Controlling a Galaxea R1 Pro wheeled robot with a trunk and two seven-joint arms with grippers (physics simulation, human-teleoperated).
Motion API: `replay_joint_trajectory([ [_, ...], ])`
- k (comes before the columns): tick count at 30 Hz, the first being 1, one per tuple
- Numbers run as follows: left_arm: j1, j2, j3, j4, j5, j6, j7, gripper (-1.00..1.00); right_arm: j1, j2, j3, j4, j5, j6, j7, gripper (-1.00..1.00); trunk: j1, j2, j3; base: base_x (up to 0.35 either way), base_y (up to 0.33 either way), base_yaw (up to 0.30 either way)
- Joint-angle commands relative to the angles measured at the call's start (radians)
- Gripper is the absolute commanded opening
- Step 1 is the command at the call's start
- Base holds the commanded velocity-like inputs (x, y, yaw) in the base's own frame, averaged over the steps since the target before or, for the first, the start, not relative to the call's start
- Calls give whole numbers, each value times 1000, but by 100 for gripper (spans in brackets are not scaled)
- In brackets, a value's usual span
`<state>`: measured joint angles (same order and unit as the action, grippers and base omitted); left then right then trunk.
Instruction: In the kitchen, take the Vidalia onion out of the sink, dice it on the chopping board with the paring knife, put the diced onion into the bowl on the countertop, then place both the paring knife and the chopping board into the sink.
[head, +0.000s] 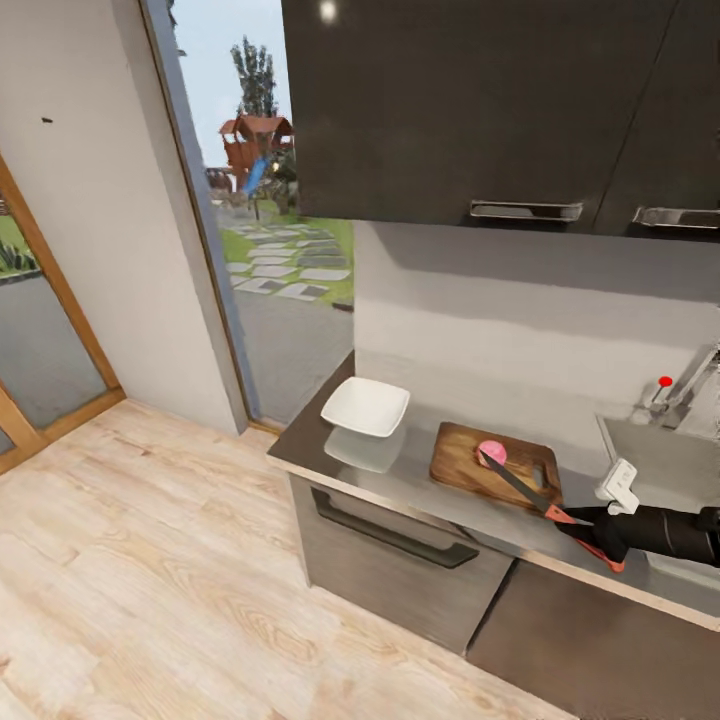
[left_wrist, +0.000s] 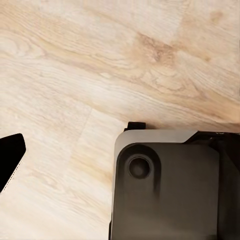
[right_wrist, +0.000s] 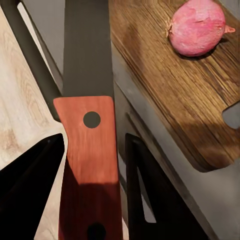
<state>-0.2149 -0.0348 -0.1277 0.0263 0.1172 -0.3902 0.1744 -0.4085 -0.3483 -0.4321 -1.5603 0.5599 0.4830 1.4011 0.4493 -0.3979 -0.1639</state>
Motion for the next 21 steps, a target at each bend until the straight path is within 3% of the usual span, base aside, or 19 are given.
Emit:
replay_joint_trajectory([
  [1,-1,0,-9,3,10,-6,1,100,-1,0,0,-1,5,13,9,-100,1,-2,-2,58,82,-183],
  [16,-1,0,-9,3,10,-6,1,100,-2,1,1,0,5,13,9,-100,1,-2,-2,12,13,-183],
  [21,-1,0,-9,3,10,-6,1,100,-1,2,1,0,5,13,9,-100,1,-2,-2,161,123,-183],
])
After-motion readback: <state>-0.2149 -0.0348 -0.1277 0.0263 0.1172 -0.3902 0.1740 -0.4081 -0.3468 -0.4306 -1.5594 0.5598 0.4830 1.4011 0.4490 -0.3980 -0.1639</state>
